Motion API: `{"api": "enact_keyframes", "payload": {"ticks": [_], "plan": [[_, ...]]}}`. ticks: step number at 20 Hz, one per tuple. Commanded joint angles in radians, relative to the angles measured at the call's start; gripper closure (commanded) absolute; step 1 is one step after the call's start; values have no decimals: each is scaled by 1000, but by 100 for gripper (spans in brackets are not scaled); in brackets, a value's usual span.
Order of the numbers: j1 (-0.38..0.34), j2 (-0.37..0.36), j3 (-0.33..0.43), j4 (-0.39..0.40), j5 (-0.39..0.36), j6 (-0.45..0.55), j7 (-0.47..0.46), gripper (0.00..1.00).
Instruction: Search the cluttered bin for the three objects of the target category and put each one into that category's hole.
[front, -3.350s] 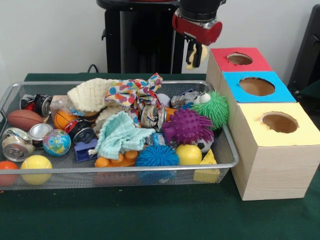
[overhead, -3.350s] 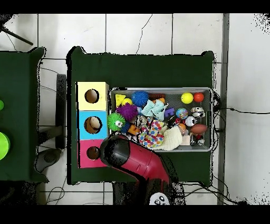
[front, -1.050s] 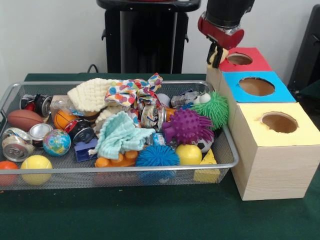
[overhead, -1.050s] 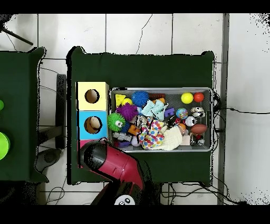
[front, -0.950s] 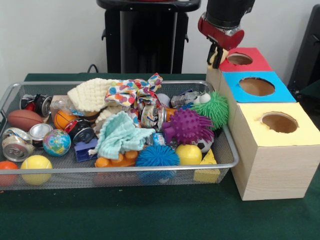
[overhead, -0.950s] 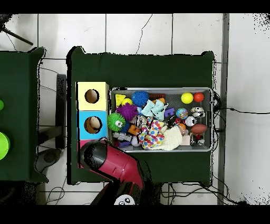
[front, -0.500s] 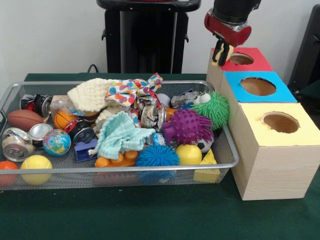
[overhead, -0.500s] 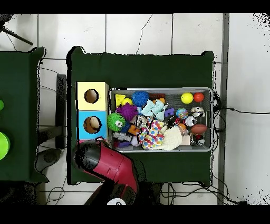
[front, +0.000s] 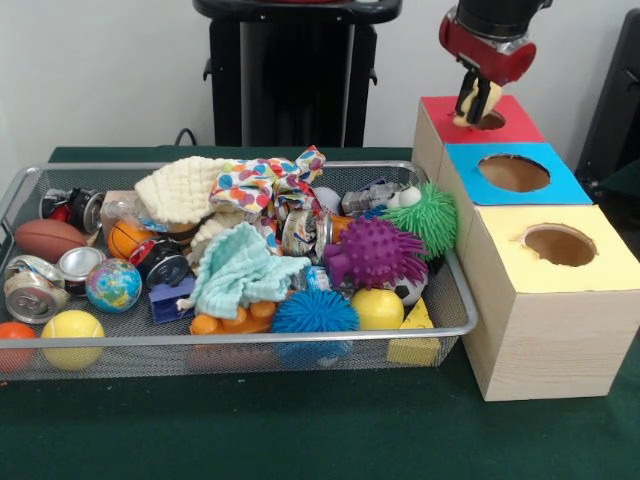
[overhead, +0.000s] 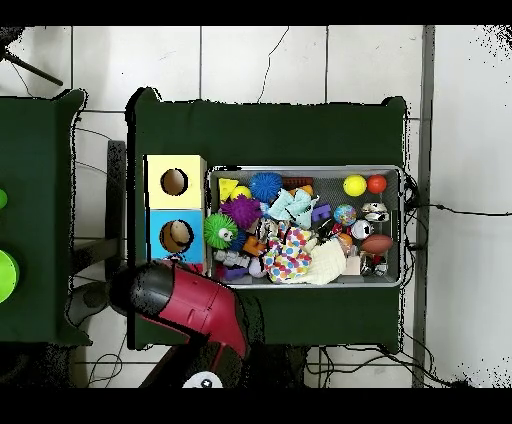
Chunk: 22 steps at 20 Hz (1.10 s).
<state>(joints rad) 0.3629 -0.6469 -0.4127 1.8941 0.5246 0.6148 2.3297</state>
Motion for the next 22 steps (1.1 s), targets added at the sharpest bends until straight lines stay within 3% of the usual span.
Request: {"api": "enact_keyframes", "payload": {"ticks": [1, 11, 22], "plan": [[-14, 29, 54, -73, 59, 60, 298, 100], [-48, 59, 117, 24, 90, -110, 233, 100], [-11, -8, 74, 69, 78, -49, 249, 100]]}}
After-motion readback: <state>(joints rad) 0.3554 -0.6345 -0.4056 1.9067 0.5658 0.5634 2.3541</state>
